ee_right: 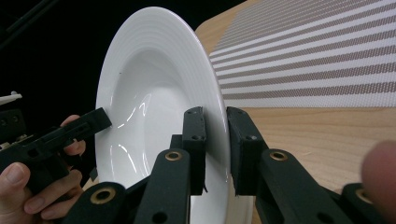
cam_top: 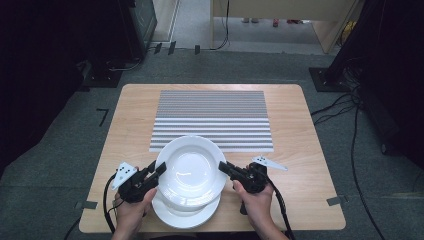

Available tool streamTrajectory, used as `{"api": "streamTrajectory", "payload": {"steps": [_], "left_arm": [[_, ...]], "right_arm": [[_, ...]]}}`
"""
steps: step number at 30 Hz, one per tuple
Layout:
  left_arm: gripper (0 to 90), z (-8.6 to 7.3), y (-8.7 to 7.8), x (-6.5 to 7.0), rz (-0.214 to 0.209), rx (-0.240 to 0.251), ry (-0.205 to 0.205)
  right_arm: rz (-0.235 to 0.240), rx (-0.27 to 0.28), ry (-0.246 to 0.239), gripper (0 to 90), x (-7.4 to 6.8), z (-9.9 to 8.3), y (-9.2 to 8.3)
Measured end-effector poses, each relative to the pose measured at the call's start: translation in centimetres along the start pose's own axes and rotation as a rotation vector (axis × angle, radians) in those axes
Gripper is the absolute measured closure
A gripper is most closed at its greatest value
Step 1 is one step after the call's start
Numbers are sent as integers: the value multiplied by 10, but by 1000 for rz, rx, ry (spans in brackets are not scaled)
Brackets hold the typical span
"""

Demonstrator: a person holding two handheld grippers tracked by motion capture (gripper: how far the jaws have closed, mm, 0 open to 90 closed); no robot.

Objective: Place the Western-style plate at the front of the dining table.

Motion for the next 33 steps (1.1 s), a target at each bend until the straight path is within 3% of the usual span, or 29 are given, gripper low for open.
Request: {"api": "streamTrajectory", "payload": {"steps": [11,33], "left_arm": [[695,15,17,-1,-14,-3,2],[687,53,74,-13,-52,-54,22]], "right_arm": [[-14,25,-9,796,3,21,0],[-46,65,-1,800,22,68,12]]}}
Point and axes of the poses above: each handheld gripper's, and its own axes: y roughly forward along the jaws, z roughly out of its top, x roughly to its right, the point moved 2 cm from there along y, roughly forward along the jaws, and after that the axes turned 3 degrees about y, right-handed, at the moved point
